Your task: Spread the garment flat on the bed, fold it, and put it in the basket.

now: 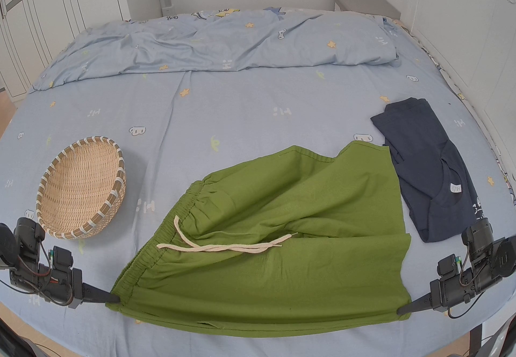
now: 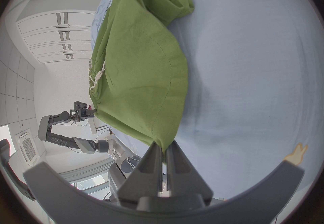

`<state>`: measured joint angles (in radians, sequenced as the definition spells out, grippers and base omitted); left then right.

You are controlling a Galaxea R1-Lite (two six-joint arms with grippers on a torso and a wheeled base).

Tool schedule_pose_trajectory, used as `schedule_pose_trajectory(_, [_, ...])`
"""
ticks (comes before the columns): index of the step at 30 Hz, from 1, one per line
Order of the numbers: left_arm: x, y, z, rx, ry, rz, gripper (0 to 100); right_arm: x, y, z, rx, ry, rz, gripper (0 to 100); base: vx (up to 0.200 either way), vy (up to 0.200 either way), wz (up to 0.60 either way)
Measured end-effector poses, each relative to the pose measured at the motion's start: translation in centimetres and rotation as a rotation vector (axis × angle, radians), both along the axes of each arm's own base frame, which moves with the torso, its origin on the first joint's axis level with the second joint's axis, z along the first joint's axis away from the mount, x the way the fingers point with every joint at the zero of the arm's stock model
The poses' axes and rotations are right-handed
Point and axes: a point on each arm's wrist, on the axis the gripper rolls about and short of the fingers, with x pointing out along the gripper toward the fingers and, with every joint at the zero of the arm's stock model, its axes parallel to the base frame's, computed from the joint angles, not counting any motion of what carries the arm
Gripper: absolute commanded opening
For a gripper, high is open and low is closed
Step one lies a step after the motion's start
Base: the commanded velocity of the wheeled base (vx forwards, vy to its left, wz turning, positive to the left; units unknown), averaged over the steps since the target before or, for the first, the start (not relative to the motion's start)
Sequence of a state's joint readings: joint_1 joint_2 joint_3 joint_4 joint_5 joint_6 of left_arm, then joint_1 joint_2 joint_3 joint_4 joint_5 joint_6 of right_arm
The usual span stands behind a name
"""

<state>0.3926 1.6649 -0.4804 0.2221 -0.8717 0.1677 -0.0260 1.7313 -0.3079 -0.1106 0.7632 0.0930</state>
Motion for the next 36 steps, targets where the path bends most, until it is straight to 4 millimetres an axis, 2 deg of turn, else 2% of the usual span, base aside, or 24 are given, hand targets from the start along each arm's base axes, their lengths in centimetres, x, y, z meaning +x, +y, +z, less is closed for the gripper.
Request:
schedule_pose_trajectory(8, [-2.8, -0.7, -1.5, 0.052, 0.03, 0.014, 0, -0.2, 0.0, 0.2, -0.027, -0.004, 0.001, 0, 0.0, 0.0, 0.0])
schedule_pose_trajectory(17, [-3.1, -0.8, -3.3, 0.161, -0.096, 0.016, 0, -1.1, -0.1, -0.1, -0.032, 0.014, -0.001, 0, 0.0, 0.0, 0.0])
schedule_pose_trajectory(23, [-3.6, -1.0, -5.1, 0.196, -0.092, 0.02, 0, -1.8, 0.0, -0.1, -0.037, 0.022, 0.003, 0, 0.0, 0.0, 0.0])
schedule_pose_trajectory(24, [-3.8, -1.1, -5.3, 0.196, -0.081, 0.019, 0, -1.9, 0.0, -0.1, -0.037, 0.023, 0.005, 100, 0.0, 0.0, 0.0])
schedule_pose_trajectory(25, [-3.9, -1.2, -5.6, 0.196, -0.066, 0.019, 100, -2.0, 0.0, -0.2, -0.043, 0.026, 0.006, 100, 0.0, 0.0, 0.0])
schedule_pose_trajectory(36, [-4.7, -1.6, -6.1, 0.157, -0.02, 0.008, 100, -2.1, 0.1, -0.1, -0.041, 0.017, 0.008, 100, 0.0, 0.0, 0.0])
